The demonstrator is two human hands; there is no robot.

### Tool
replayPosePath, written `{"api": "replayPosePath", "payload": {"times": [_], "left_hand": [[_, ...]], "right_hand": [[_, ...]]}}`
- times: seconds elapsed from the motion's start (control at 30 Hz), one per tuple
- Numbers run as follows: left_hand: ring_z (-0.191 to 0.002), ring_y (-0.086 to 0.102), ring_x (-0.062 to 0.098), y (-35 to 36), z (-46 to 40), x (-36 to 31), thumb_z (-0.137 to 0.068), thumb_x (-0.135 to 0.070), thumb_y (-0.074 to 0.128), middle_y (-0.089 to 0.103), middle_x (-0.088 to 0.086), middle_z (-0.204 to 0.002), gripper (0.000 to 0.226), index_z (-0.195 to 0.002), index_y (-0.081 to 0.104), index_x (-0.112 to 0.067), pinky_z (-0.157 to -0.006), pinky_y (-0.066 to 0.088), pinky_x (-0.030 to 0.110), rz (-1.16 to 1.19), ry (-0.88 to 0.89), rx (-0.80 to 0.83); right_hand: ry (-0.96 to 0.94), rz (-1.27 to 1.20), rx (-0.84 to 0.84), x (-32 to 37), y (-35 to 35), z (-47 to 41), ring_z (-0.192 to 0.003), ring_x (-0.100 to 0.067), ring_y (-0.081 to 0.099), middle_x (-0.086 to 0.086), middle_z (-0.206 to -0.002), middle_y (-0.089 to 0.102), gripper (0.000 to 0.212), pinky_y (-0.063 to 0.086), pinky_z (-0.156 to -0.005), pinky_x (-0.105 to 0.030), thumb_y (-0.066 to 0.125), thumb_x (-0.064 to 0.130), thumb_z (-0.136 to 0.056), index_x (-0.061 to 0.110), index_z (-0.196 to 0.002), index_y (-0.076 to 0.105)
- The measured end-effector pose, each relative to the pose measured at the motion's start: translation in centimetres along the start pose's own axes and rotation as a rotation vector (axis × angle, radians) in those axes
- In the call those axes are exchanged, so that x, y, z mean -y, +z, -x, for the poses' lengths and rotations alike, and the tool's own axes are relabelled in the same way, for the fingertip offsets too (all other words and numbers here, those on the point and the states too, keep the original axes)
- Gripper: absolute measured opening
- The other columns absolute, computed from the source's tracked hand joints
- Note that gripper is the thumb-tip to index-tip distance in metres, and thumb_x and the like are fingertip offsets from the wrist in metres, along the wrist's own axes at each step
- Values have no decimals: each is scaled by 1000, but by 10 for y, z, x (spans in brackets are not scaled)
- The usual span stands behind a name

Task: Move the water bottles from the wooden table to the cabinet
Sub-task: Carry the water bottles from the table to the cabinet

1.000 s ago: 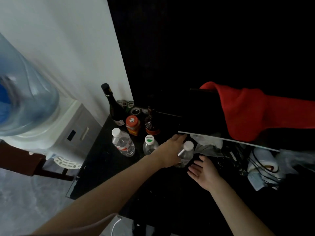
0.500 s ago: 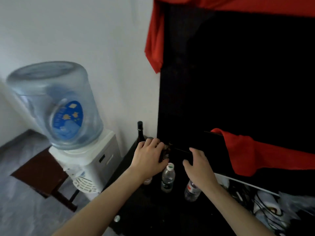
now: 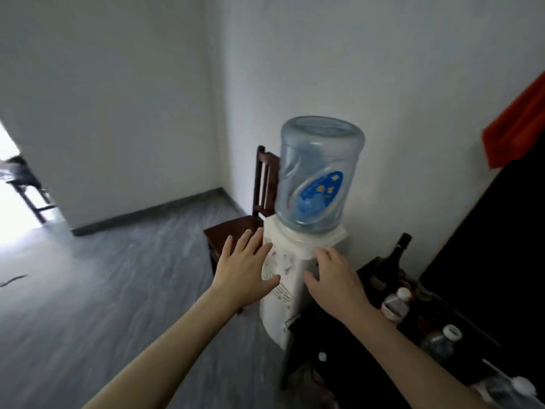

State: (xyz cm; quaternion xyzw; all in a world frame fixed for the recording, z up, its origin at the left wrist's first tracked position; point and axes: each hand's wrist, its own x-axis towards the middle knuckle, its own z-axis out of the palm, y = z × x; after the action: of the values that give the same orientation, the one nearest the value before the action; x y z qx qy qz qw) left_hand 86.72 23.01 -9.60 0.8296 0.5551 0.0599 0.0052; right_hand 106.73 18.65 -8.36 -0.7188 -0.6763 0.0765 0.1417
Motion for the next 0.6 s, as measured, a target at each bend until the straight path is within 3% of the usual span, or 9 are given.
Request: {"api": "replayPosePath", "payload": {"times": [0.13,0.33,0.6], "left_hand": [[-160,3,25,-15,65,83,-88,-70,38,6,3,-174,83,-160,27,-30,-126,2,56,-12,-244,-28],[-160,-1,25,-32,178,170,-93,-71,46,0,1,-174,80,-159,24,-33,-126,-3,54,-27,-647,-47],[-160,-7,27,-46,305,193,-95,-73,41,-8,2,-174,83,-162,17,-30,-127,-3,54,-53,-1066,-22]], "right_hand": [[-231,-6,92,96,25,-13,-138,-28,38,-9,-155,36,63,34,-112,-41,50,39,-92,16,-149,36],[-578,-22,196,227,63,-7,-143,-26,33,-6,-159,32,66,33,-114,-43,49,45,-95,17,-153,31],[-931,3,379,336,107,41,-150,-25,21,-6,-164,23,65,15,-121,-51,48,43,-95,21,-153,30]]}}
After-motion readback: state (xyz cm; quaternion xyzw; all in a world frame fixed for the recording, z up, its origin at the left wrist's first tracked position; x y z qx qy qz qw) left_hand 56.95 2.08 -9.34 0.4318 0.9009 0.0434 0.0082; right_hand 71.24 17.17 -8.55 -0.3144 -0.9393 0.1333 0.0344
